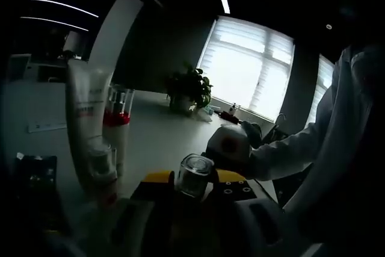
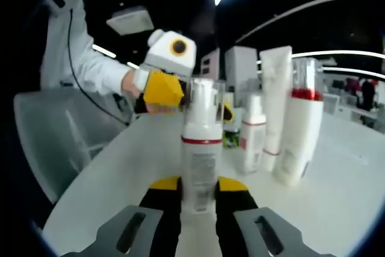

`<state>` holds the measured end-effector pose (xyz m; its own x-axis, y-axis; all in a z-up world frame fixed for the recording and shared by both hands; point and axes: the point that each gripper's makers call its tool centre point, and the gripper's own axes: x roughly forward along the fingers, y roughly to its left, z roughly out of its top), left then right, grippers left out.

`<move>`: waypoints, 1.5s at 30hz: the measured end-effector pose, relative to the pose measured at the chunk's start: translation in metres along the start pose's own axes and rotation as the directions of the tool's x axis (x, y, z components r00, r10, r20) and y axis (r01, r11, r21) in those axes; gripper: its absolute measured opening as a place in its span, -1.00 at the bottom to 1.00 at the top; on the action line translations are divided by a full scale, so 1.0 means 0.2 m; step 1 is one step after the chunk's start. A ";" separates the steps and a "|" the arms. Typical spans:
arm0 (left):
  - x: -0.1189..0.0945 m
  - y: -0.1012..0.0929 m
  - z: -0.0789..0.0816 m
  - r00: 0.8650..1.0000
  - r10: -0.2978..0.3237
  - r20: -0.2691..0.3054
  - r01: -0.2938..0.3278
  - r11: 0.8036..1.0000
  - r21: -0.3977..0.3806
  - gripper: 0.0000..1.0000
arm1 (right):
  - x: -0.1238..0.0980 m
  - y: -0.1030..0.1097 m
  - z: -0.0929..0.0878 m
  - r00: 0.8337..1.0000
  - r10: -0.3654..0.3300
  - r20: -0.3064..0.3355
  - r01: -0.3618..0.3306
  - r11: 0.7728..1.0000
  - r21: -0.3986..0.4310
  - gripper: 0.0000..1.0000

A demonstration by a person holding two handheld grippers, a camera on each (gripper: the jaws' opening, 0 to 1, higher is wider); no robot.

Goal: Arrange the skincare products in the storage area until every visible bottle or jar stands upright without overlapping.

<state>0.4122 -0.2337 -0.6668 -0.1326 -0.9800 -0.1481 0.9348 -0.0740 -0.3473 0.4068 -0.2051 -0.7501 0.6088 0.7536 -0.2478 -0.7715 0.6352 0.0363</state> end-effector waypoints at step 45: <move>0.09 0.07 0.21 0.995 0.000 0.099 -0.006 0.999 0.054 -0.58 | 0.09 -0.31 -0.01 0.999 -0.034 0.014 0.035 0.995 -0.095 -0.70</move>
<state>0.4357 -0.2599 -0.6355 -0.0989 -0.9935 -0.0556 0.9519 -0.0782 -0.2962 0.4643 -0.2309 -0.7584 0.6375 0.7337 -0.2352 -0.7635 0.6426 -0.0647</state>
